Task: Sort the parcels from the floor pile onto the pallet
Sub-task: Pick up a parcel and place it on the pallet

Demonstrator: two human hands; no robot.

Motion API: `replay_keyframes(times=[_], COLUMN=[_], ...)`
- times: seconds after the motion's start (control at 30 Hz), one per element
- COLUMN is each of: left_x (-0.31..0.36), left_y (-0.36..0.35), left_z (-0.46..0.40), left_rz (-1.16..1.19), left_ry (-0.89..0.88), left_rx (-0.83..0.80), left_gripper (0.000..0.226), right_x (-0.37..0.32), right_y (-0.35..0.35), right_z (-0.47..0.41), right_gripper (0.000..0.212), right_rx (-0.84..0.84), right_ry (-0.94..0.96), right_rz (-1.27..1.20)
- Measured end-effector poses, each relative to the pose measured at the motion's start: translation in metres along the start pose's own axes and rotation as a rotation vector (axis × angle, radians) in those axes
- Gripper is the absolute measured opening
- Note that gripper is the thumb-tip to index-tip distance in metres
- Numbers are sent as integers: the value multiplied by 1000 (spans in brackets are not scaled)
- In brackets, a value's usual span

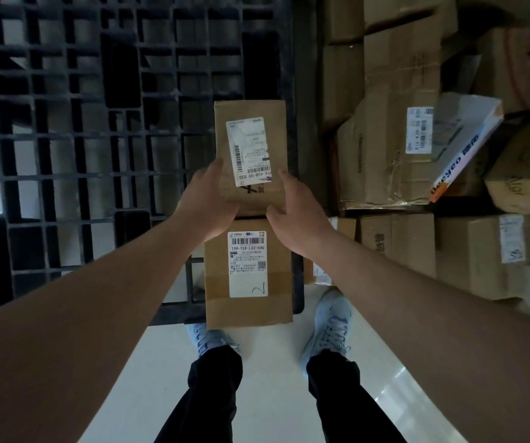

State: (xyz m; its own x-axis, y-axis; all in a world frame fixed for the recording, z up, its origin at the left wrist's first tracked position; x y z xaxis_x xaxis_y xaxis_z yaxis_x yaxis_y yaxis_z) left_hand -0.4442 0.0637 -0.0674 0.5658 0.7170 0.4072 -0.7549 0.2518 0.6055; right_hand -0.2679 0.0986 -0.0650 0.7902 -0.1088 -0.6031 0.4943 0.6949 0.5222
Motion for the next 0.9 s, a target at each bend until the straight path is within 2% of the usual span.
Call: replay_keyframes(times=[0.3, 0.6, 0.77, 0.9], left_x=[83, 162, 207, 233], left_y=[102, 204, 240, 240], left_z=[104, 261, 356, 429], left_rz=[-183, -270, -292, -299], left_ry=[-202, -413, -497, -565], left_rx=[-16, -1, 24, 60], left_gripper=[75, 63, 63, 61], right_x=[-86, -188, -210, -207], right_y=[91, 197, 255, 288], right_z=[118, 267, 357, 423], right_gripper=[57, 55, 50, 43], right_rx=[76, 199, 292, 325], right_ry=[17, 54, 92, 138], right_rz=[-31, -19, 60, 70])
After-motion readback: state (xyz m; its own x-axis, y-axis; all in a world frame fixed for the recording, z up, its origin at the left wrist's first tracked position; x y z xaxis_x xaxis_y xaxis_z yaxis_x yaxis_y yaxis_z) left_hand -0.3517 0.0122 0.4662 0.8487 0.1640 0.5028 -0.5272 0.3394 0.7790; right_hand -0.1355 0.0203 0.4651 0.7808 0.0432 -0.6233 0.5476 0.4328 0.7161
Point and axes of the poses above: each hand's wrist, its own z-axis away from the middle knuckle, its own y-axis out of the back of the hand, x = y × z, the point moved 1 cm from there along -z, towards the middle knuckle, and after that the axes turned 5 degrees about y, right-handed, at the moved point
